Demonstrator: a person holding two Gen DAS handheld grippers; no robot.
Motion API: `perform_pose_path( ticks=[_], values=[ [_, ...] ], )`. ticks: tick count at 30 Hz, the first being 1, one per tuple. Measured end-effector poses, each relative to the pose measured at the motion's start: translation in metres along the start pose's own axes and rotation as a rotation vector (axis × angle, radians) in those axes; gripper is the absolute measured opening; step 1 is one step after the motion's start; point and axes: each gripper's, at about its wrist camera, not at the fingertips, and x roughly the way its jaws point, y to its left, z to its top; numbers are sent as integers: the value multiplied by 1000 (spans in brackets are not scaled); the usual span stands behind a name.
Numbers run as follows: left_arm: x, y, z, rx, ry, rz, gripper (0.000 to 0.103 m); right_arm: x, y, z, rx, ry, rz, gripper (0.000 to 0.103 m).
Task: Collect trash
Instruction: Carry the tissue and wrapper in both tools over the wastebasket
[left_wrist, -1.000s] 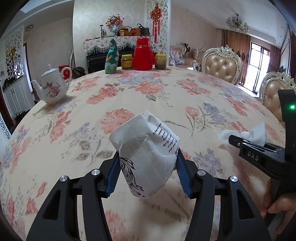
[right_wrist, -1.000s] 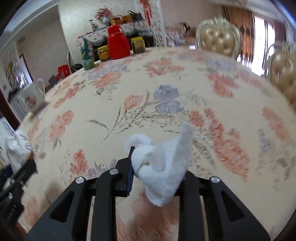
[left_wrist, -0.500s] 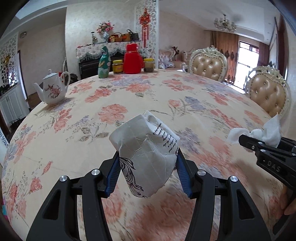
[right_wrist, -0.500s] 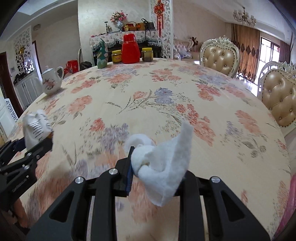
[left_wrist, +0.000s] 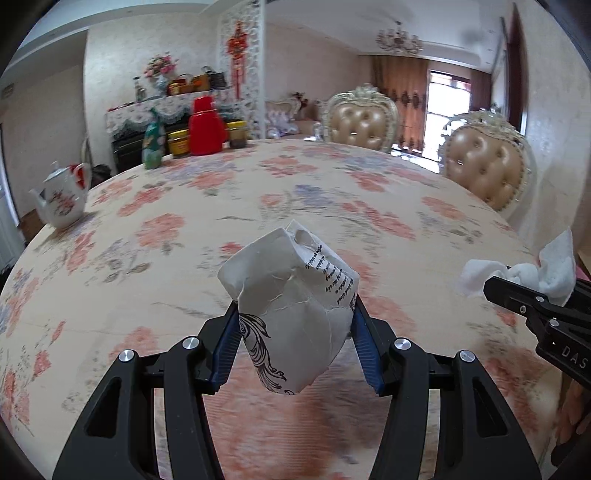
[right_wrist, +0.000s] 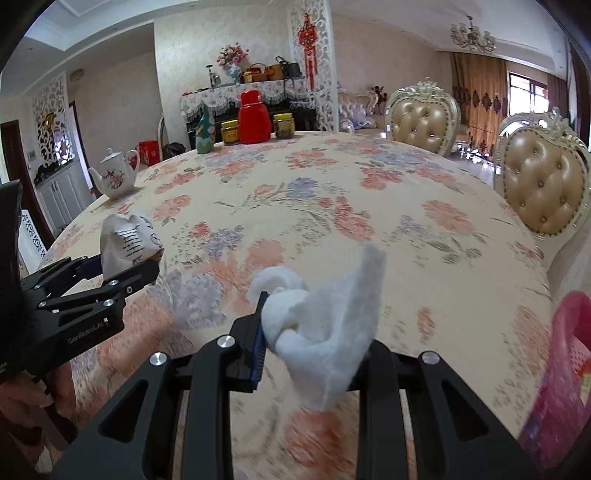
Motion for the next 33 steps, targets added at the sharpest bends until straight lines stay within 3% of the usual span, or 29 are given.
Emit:
perform_pose_path(
  ticks=[16,33],
  values=[
    [-4,-117,8,177,-20,-247,53,-76,-103,-47,175,-81,-157,25],
    [14,-274,31,353,-4,-553,53,-154,-247,-100,409,-126,-463,27]
  ],
)
